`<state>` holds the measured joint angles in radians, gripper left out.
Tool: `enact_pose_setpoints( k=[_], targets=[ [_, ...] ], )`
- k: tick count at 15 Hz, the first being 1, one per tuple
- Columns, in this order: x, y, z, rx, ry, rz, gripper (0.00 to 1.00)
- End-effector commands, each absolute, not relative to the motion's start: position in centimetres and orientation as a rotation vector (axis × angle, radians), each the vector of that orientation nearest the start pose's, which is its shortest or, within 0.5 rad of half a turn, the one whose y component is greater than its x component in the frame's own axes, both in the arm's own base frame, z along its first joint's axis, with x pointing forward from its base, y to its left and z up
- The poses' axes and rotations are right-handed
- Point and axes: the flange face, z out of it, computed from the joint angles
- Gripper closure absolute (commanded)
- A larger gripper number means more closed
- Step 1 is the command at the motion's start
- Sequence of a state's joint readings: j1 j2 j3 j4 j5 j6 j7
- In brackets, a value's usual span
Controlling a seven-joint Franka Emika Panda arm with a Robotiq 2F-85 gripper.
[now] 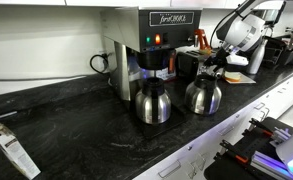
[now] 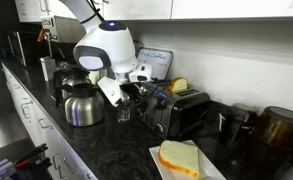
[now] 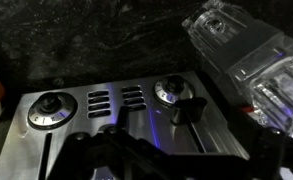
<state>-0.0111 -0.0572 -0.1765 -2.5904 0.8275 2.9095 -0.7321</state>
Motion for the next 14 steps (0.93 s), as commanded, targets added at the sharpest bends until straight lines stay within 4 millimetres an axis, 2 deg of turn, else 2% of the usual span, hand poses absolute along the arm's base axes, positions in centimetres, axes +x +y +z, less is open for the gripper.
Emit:
enact_pose_setpoints(
  k=[1,7,9,14],
  targets=[
    [44.0,-12.9,30.6,-2.892,0.338,-0.677,0.0],
    [44.0,-12.9,30.6,-2.892,0.338,-0.677,0.0],
    [43.4,-13.4,30.1,-2.912,0.359,-0.654,0.0],
    [41.4,-16.2,29.8,-3.01,0.497,-0.675,0.0]
  ],
)
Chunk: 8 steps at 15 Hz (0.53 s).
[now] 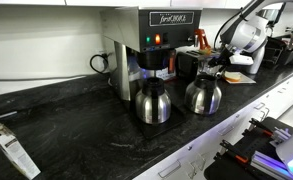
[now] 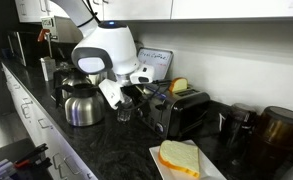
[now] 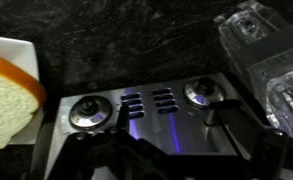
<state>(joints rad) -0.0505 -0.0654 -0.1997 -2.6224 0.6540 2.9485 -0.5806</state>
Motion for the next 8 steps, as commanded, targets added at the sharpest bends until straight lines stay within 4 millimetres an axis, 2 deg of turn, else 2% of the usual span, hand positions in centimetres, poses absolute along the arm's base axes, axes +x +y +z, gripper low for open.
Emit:
enact_pose_setpoints(
  k=[1,3,4,5,8],
  targets=[
    [40.9,-17.0,29.7,-3.026,0.539,-0.687,0.0],
    [39.6,-18.5,28.9,-3.054,0.61,-0.682,0.0],
    [40.2,-18.1,29.3,-3.034,0.57,-0.663,0.0],
    [39.7,-18.3,28.9,-3.039,0.587,-0.649,0.0],
    [40.1,-17.9,29.1,-3.038,0.57,-0.657,0.0]
  ],
)
